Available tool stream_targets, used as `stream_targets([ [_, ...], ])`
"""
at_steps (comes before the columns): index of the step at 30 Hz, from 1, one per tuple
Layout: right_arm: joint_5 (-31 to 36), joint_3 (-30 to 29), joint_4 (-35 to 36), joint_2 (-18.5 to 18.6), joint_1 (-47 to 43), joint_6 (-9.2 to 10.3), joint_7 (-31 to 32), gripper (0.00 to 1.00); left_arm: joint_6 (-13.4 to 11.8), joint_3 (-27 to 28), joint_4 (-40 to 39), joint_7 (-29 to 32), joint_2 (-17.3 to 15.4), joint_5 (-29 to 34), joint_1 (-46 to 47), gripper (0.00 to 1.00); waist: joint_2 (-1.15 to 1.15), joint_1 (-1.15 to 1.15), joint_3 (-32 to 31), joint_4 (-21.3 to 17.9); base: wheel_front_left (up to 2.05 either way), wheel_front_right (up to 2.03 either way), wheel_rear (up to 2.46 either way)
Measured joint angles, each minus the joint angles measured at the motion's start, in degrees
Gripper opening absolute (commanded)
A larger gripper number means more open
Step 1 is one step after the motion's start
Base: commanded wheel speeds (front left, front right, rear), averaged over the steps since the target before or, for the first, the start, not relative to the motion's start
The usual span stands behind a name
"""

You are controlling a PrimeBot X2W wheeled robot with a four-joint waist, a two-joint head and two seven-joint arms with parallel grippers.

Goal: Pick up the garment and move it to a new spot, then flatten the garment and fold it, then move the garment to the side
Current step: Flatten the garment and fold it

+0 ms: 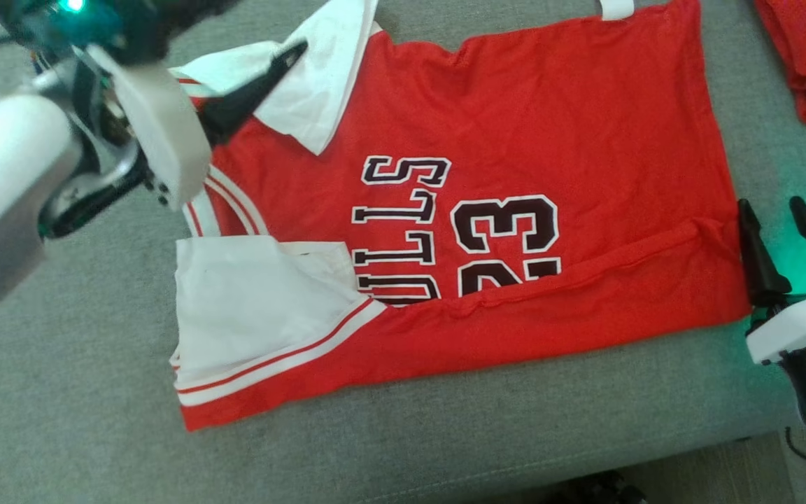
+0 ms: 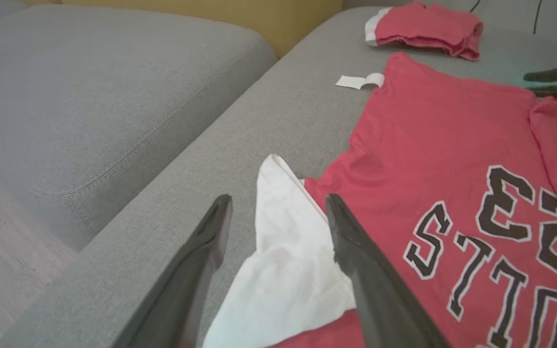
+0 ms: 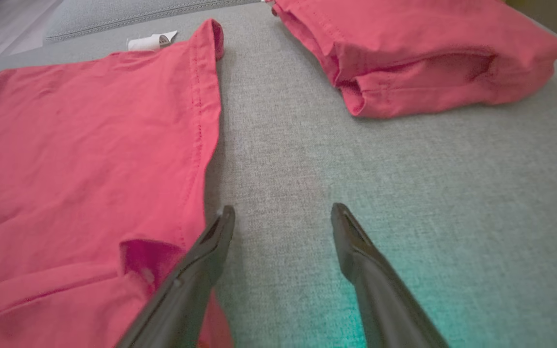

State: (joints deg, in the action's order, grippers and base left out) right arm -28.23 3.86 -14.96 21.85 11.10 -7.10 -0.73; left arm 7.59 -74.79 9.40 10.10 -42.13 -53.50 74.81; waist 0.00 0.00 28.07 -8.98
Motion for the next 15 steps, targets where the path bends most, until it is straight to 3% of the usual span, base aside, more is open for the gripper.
stream_targets([
  [9, 0.0, 0.5, -0.5, -0.6, 0.0, 0.0, -0.1, 1.0, 0.0, -1.2, -6.9, 6.4, -0.6, 14.1, -7.1, 1.0, 0.0, 0.0, 0.9, -1.8, 0.0, 0.0, 0.0],
  [15, -0.5, 1.2, -1.0, -1.3, 0.4, 0.0, -0.6, 1.0, 0.0, -1.4, -10.6, 10.8, -2.9, 23.0, -11.0, 1.0, 0.0, 0.0, 1.4, -2.5, 0.0, 0.0, 0.0],
])
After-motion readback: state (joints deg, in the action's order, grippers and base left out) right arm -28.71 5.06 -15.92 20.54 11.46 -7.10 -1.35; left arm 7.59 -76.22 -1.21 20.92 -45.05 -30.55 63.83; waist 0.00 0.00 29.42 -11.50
